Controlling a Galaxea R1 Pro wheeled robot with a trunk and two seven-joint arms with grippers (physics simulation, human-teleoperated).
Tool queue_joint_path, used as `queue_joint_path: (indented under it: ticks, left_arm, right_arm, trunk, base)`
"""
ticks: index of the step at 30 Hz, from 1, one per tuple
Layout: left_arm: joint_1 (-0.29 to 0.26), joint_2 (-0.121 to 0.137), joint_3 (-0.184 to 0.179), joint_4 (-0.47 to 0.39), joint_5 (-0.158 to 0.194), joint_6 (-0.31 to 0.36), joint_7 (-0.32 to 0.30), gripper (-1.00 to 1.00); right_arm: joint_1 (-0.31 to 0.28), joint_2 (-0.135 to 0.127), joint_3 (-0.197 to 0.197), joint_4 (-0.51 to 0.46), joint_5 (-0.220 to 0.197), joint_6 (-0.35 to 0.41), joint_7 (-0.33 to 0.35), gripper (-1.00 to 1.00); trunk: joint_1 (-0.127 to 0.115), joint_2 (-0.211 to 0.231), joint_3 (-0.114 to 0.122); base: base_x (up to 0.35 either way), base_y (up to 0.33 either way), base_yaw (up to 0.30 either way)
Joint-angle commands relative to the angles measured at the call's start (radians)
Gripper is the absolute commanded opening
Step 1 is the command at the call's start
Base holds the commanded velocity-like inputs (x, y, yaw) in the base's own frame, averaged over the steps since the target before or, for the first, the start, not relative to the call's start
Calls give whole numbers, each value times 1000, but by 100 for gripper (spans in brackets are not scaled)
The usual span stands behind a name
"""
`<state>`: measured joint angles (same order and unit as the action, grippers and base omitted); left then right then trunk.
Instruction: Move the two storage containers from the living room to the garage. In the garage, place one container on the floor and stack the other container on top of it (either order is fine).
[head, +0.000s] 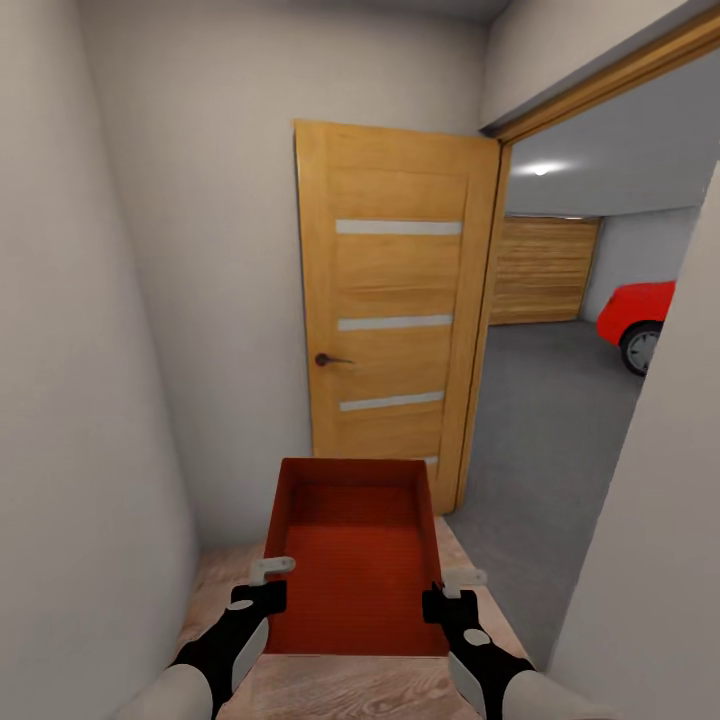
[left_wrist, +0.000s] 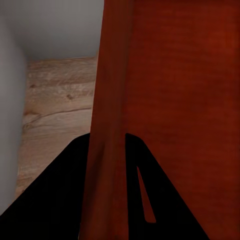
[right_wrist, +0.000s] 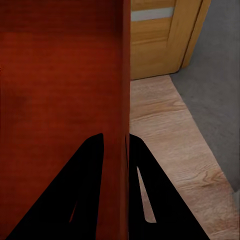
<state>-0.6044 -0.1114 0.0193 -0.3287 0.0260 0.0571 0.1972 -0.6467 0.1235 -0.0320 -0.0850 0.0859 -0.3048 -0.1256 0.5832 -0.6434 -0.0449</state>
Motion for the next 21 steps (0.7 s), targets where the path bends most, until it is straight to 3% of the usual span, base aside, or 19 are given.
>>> queue_joint_path:
  ticks: [1,21]
  left_arm:
    - [0,2,10,0,11,6,5,-100]
    - [0,2,10,0,11,6,5,-100]
  right_arm:
    - [-2,0,-48,-2,17,-14,-3,-100]
    - [-2,1,-48,-2,17,-14,-2,-100]
  trunk:
    - [1,-2,-2]
    - [1,-2,-2]
  base:
    - [312,181,-116]
    - [312,180,-267]
